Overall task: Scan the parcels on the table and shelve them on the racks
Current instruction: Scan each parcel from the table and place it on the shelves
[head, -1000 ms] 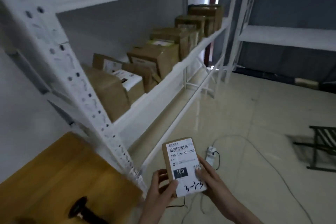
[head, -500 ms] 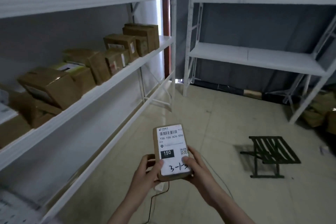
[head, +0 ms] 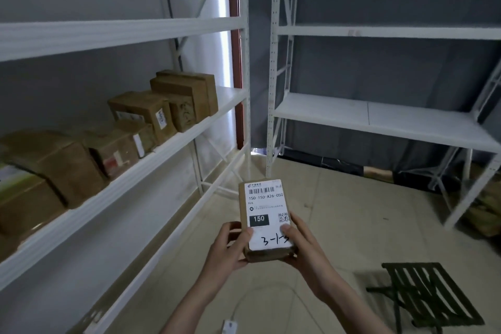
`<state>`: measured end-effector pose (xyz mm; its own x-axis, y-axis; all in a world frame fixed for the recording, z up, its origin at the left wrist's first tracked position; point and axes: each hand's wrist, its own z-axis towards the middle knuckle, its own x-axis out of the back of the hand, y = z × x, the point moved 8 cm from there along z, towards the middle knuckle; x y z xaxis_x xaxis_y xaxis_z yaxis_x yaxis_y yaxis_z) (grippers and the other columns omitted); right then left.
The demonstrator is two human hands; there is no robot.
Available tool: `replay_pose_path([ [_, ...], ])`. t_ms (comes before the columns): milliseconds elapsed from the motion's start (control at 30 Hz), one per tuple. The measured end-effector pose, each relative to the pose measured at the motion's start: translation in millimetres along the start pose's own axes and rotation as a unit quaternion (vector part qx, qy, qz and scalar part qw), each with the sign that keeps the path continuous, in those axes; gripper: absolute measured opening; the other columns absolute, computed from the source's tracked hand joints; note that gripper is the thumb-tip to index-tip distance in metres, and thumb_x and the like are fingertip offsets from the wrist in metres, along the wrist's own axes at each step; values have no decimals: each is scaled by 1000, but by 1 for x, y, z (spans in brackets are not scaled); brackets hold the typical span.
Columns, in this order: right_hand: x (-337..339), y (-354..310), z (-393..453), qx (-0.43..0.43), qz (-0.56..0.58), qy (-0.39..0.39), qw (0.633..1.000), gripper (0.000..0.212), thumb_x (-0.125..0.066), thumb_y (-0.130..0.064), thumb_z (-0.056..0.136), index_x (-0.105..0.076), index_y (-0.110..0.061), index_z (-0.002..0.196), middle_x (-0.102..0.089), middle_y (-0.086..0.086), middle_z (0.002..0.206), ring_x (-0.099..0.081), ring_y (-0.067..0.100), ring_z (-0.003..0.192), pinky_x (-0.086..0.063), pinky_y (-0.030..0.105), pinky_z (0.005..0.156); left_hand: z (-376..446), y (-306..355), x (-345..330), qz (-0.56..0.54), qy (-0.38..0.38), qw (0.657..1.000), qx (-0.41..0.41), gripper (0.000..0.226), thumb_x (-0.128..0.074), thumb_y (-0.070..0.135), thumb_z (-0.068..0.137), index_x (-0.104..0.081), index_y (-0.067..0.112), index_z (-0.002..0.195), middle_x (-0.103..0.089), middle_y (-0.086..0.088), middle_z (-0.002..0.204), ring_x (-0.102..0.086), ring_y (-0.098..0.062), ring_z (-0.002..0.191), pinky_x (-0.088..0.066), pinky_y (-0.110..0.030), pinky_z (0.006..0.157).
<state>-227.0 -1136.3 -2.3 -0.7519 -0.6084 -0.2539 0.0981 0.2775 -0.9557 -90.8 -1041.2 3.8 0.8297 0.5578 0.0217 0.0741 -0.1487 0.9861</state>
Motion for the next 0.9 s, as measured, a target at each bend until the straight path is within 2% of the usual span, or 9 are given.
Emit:
replay_pose_path([
  [167,11,-43,105,25,-27,-22,999,40,-55,-28,93,-48,-33,132,-69,-2,116,-67,19,105,-54,40,87,104,40,-8,-8,0,1000,-19,17,-59,27,94,-57,18,108,-66,0,110,-69,-3,86,-56,-22,64],
  [300,18,-60,171,14,-29,-46,998,51,-58,-37,82,-48,-31,132,-67,1,119,-66,20,107,-53,44,91,169,56,-12,-7,12,1000,-21,20,-60,31,93,-57,20,109,-65,0,113,-69,-4,88,-57,-23,66],
  [567,23,-75,333,-1,-42,-88,995,46,-58,-39,80,-54,-32,126,-69,-1,116,-63,23,111,-52,49,94,307,65,-3,4,74,997,-6,29,-57,40,93,-55,22,115,-65,2,114,-67,-8,99,-59,-29,80],
  [667,22,-88,406,1,-55,-112,992,35,-57,-34,91,-55,-31,126,-70,-1,113,-64,21,107,-55,45,89,368,74,-2,-1,112,994,3,27,-54,40,95,-54,23,115,-65,2,113,-66,-9,99,-58,-24,75],
  [767,22,-111,477,0,-82,-125,989,31,-55,-30,93,-54,-29,124,-72,0,106,-69,15,95,-57,42,84,427,85,2,-7,162,987,18,28,-54,43,94,-54,22,113,-64,1,110,-64,-9,96,-57,-27,75],
  [833,18,-130,520,8,-103,-120,987,35,-58,-30,92,-51,-29,125,-71,-2,103,-69,10,87,-57,36,79,456,92,6,22,188,982,25,31,-53,46,94,-55,22,114,-64,3,112,-64,-10,97,-55,-30,77],
  [900,10,-154,565,42,-158,-111,980,48,-61,-30,90,-45,-27,134,-64,-3,117,-64,10,95,-53,30,80,476,101,17,81,225,971,16,29,-52,44,95,-56,22,114,-63,3,114,-62,-9,95,-51,-28,76],
])
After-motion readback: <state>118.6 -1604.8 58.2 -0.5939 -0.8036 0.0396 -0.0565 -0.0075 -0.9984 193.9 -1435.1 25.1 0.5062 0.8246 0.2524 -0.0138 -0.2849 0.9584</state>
